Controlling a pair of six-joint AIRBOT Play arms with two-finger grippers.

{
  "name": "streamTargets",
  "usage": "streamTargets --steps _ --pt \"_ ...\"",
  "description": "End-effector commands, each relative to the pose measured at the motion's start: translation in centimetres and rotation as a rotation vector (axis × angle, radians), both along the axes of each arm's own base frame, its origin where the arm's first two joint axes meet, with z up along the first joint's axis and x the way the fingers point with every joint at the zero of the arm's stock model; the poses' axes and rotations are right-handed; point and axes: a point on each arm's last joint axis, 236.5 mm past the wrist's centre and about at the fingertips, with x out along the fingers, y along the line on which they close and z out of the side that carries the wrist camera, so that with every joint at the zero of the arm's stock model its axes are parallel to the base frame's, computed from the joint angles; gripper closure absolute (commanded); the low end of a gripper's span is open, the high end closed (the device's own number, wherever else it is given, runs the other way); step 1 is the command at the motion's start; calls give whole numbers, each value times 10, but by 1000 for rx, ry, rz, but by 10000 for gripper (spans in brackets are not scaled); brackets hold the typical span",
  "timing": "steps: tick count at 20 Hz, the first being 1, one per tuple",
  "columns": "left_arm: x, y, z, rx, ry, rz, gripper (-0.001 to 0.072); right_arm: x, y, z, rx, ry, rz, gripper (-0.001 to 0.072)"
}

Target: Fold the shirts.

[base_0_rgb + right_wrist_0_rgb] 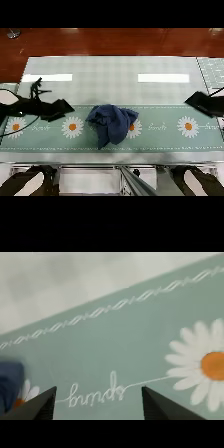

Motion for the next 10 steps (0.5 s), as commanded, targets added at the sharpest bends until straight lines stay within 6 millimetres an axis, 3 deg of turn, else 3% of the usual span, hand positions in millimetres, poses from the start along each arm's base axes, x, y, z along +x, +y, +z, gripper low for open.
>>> streamTargets --steps 1,4,6,10 --pt "-42 -26 -46 -168 172 -1 8 -29 78 -47 237 69 119 93" --pt "-14 -44 -42 -269 84 38 8 -36 113 -52 218 65 227 93" --pt "4 -45 -50 -255 49 99 8 -38 133 -53 204 54 268 93" --pt "15 -67 -56 -269 27 108 9 -44 156 -61 178 66 310 93"
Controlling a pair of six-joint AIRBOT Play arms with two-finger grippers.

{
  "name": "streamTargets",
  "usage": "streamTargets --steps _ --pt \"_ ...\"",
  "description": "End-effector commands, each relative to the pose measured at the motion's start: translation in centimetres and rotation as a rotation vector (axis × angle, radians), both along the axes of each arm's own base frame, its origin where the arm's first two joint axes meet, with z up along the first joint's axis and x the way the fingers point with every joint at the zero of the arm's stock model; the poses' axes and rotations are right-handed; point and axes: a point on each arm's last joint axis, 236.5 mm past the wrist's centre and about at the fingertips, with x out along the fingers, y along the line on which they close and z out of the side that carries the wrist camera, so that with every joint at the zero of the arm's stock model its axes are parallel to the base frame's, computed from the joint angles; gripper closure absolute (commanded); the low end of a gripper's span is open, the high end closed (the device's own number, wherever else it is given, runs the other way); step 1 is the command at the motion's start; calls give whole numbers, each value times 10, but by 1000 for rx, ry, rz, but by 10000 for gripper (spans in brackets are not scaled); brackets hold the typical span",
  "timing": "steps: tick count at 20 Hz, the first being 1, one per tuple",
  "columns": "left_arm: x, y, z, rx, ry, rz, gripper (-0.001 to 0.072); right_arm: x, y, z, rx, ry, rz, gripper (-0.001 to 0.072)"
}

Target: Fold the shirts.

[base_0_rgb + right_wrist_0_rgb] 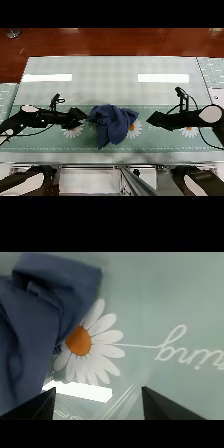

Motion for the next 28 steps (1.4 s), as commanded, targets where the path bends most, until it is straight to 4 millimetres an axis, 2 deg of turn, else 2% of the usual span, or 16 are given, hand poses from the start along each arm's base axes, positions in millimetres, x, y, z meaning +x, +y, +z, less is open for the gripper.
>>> streamTargets --steps 1,3,4,5,6,10,12,16,19,22,25,26,28 --pt "20 -17 -6 -3 -46 53 9 -3 23 -9 -5 2 23 93" --pt "26 -24 -5 12 -72 52 15 -2 28 -16 -9 16 17 93" --pt "28 -28 -2 13 -86 41 164 0 29 -20 -11 23 9 92" --pt "31 -30 2 11 -103 28 533 2 28 -25 -15 33 2 93" --pt "34 -33 8 4 -138 -2 677 3 28 -31 -21 47 -2 93" --pt "44 -35 33 -48 -187 -49 677 19 12 -49 -30 77 -83 93" --pt "45 -33 36 -54 -188 -50 677 32 8 -55 26 102 -163 93" --pt "44 -34 36 -54 -188 -52 677 46 35 -68 166 172 -155 93" --pt "44 -34 36 -54 -187 -52 676 65 54 -64 254 194 -140 93" --pt "44 -34 36 -54 -187 -52 676 76 60 -62 272 209 -125 94" --pt "44 -34 36 -54 -188 -52 677 80 63 -68 287 234 -143 95" --pt "44 -34 36 -54 -188 -52 676 79 66 -70 296 248 -148 106" --pt "44 -34 36 -54 -187 -52 676 75 72 -77 289 263 -135 197"
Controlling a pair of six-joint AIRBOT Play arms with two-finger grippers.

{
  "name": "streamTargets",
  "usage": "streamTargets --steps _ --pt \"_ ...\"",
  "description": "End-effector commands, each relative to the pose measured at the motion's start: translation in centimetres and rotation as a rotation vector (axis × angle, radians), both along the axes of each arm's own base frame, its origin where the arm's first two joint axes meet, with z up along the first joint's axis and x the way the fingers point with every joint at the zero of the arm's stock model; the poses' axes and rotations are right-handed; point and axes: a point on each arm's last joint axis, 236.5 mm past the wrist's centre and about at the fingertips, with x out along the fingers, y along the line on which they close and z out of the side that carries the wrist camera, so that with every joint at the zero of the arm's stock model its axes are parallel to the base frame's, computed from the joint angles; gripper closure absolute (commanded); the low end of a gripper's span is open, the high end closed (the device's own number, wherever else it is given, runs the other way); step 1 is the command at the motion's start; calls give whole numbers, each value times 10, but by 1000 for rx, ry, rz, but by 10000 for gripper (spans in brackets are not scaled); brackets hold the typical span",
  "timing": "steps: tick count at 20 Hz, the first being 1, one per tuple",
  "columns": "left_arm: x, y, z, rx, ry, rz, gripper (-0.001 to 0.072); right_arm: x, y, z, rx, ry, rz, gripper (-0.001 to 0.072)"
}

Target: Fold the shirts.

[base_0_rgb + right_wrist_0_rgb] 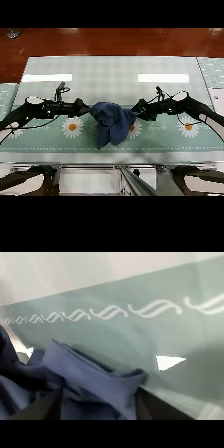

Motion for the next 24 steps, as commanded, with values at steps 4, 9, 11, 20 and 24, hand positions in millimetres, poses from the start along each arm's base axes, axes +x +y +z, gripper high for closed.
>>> streamTargets --steps 4,9,11,20,24 --pt "1 0 1 -1 -2 2 677 -5 17 -3 17 -25 98 689" --pt "51 12 90 -69 -206 -11 677 51 3 97 -29 -254 216 690" --pt "86 26 167 -65 -404 26 678 98 -20 188 -119 -486 175 690" --pt "50 75 488 166 -1130 74 678 12 -98 537 -483 -1280 85 690" --pt "5 141 520 575 -1193 267 678 -67 -148 571 -715 -1355 -32 689"
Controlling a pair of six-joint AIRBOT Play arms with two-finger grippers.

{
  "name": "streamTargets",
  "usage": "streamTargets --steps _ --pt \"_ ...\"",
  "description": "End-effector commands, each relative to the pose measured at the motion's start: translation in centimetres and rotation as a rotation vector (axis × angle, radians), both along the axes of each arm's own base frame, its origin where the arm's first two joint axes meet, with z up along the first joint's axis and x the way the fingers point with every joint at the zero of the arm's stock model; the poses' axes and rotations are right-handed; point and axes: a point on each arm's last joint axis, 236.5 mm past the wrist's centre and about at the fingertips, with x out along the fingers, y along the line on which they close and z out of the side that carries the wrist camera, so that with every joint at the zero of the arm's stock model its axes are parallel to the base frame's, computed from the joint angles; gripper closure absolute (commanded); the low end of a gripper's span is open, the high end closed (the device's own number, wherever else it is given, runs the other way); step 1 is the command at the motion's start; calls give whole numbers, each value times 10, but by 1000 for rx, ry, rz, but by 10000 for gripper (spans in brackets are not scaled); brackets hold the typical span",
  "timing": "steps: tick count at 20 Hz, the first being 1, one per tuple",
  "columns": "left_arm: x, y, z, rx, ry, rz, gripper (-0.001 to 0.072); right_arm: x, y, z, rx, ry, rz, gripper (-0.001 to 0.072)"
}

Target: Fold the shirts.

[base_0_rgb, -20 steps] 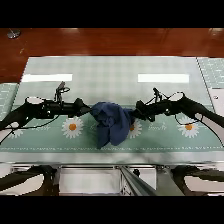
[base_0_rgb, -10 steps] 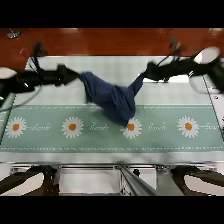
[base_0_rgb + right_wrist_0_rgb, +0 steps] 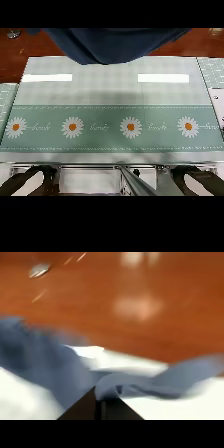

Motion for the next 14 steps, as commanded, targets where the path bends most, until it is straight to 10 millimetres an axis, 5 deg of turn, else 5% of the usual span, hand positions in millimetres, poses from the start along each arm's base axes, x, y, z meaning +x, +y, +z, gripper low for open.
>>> streamTargets --steps 1,5,9,11,14 --pt "-47 65 32 214 -95 334 678 -75 -54 30 -112 -112 -206 689" --pt "-111 93 46 322 -148 507 677 -128 -91 16 -132 -81 -359 689" --pt "-161 99 50 339 -190 562 678 -148 -96 -13 -137 3 -380 689" --pt "-167 105 34 349 -145 574 678 -148 -96 -23 -140 47 -379 689" --pt "-137 103 -14 371 -9 534 677 -129 -96 -47 -152 119 -375 689"
